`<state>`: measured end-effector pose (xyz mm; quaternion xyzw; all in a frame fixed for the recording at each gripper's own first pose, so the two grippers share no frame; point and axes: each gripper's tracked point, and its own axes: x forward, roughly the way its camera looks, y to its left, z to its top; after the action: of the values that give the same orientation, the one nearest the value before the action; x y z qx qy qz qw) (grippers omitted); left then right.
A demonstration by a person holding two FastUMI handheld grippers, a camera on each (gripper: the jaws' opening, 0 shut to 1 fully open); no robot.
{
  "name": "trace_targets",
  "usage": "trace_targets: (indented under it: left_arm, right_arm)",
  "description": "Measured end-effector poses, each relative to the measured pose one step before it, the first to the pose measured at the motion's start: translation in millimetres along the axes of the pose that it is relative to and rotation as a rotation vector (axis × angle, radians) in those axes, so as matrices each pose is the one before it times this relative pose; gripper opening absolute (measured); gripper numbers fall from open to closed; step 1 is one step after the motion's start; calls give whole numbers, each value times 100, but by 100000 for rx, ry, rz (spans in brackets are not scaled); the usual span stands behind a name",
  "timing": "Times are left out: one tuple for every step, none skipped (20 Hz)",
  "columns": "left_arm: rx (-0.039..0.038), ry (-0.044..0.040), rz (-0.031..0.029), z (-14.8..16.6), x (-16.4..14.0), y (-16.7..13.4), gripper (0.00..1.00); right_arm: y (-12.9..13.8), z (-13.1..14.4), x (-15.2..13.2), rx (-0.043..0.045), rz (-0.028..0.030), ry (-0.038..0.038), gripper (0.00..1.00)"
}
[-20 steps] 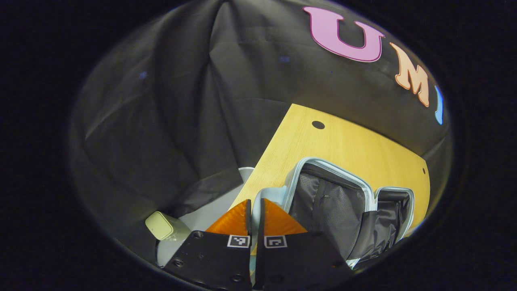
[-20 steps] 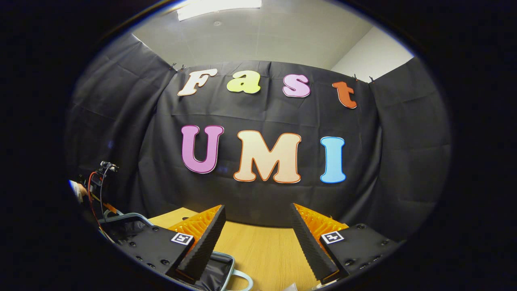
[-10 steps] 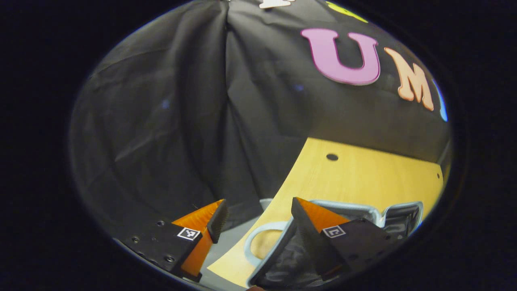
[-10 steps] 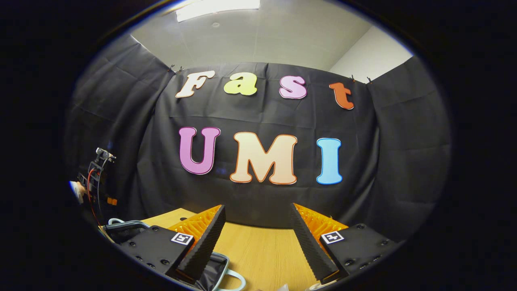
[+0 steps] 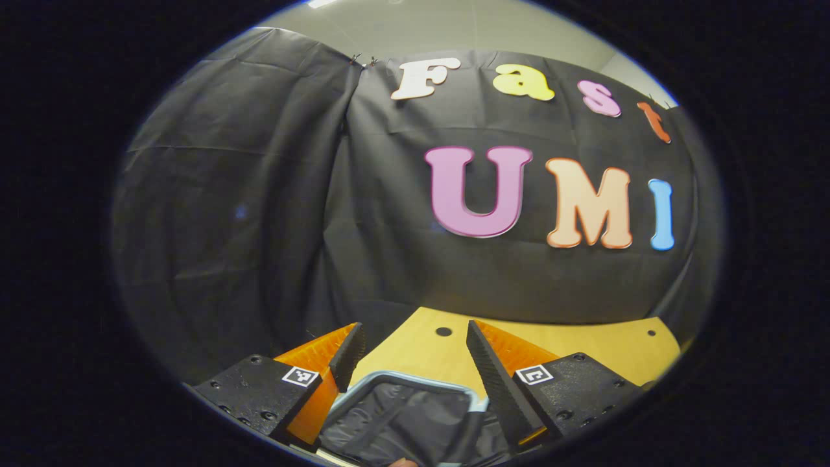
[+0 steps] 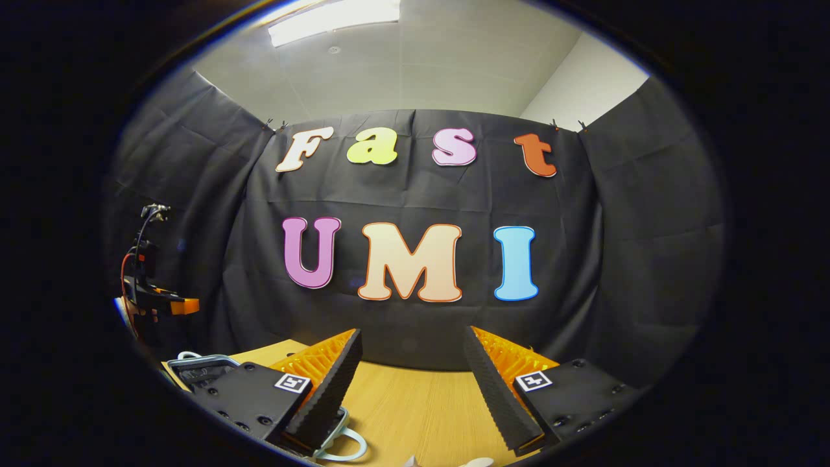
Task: First open the suitcase, pack the skin care products into it, and then close the suitcase.
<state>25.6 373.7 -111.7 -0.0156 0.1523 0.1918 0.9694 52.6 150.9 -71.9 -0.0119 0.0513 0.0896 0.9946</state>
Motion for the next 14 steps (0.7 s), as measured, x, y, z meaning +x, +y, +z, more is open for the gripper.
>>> trace_targets:
  left_arm:
    - [59,-2593,-1303,774,-799,-1556,94]
    - [964,-2247,-1720,1014,-664,-1822,94]
    - [679,-2618,-2150,540,-774,-1590,95]
    - [789,-1522,-2008,283,-938,-1707,94]
    - [721,-1161,-2892,467,-576,-1842,93]
    - [181,-617,-2224,284,-526,-1921,94]
    - [67,-662,-2773,324,-516,-1797,94]
    - [-411,-554,-2538,116,-399,-1797,94]
    - [-257,-457,-2629,34,-276,-1763,94]
    - [-129,281,-2377,-198,-249,-1722,94]
    - [-113,260,-2437,-215,-194,-1666,94]
    - [47,515,-2339,-330,-251,-1687,94]
    - [103,749,-2209,-279,-136,-1484,94]
    - [-221,648,-1795,-399,-93,-1464,94]
  right_arm:
    - [-770,210,-169,455,-129,-496,99]
    - [-811,124,-261,392,-274,-600,100]
    - [-910,104,-172,686,-506,-555,100]
    - [-573,6,-276,742,-221,-201,99]
    - [-655,134,-213,896,-326,-180,100]
    - [-829,-36,-254,699,-480,-176,96]
    - [-732,31,-185,523,-505,-228,100]
    - [-705,-17,-182,432,-413,-117,99]
    - [-651,-45,-143,345,-393,-21,100]
    - [-651,-13,-232,212,-486,-136,99]
    - [-574,-32,-237,34,-272,-132,99]
    - [-580,77,-261,-91,-215,-154,99]
    - [-669,-19,-155,-193,-265,-128,99]
    - [-543,-34,-282,-121,-184,36,99]
